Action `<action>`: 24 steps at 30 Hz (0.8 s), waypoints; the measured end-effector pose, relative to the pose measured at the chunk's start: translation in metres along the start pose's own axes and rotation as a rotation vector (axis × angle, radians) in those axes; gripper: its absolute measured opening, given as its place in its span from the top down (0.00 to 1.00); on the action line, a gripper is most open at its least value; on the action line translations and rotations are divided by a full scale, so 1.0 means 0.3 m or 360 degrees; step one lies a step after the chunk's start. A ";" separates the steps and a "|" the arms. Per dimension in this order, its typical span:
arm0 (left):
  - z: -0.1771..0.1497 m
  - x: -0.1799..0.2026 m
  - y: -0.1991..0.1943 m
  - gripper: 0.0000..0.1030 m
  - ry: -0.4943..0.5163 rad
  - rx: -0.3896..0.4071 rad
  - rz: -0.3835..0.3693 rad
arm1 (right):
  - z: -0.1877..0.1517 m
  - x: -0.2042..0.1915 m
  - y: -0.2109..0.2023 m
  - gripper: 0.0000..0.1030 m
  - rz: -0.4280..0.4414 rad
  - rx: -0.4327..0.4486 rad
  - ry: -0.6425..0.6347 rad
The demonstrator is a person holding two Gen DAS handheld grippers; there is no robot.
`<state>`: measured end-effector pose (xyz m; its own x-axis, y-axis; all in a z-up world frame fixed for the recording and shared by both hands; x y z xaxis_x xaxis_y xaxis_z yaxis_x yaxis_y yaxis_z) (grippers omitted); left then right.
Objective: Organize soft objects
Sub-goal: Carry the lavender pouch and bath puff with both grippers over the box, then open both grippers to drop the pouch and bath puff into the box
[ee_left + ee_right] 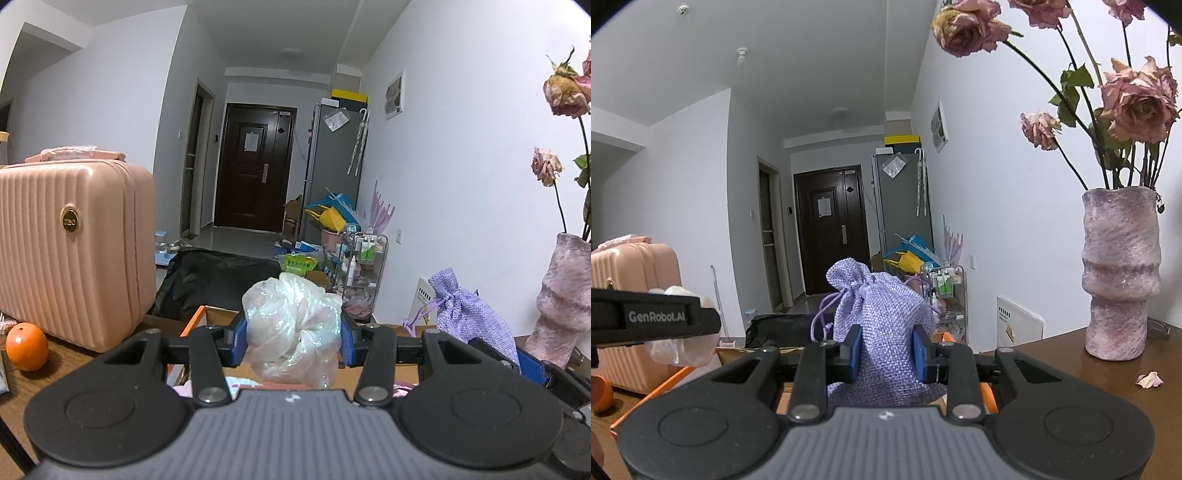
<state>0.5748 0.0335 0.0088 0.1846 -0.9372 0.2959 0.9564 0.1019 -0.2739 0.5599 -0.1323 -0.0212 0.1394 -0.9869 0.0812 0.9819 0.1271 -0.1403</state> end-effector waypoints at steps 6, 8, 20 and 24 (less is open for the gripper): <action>-0.006 0.001 0.039 0.54 0.0012 -0.0018 0.0015 | -0.002 -0.003 0.026 0.74 -0.0006 -0.0023 -0.0003; -0.010 0.005 0.045 0.54 0.0015 -0.0024 0.0021 | -0.004 -0.003 0.035 0.74 -0.0005 -0.0033 -0.0003; -0.027 0.012 0.089 0.54 0.0049 -0.0056 0.0058 | -0.011 0.002 0.069 0.73 0.0009 -0.0072 -0.0001; -0.029 0.011 0.091 0.53 0.0053 -0.0061 0.0055 | -0.014 0.003 0.074 0.73 0.0017 -0.0083 -0.0008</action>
<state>0.5995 0.0302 -0.0056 0.2092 -0.9440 0.2550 0.9400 0.1222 -0.3186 0.5815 -0.1308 -0.0283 0.1507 -0.9850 0.0845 0.9724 0.1322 -0.1923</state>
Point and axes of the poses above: each gripper's, at about its wrist camera, not at the fingertips, and y roughly the way its jaws point, x to its right, z to its top, the point moved 5 cm from there along y, roughly the way its jaws point, and after that the axes turned 11 degrees about -y, right-handed, at the moved point
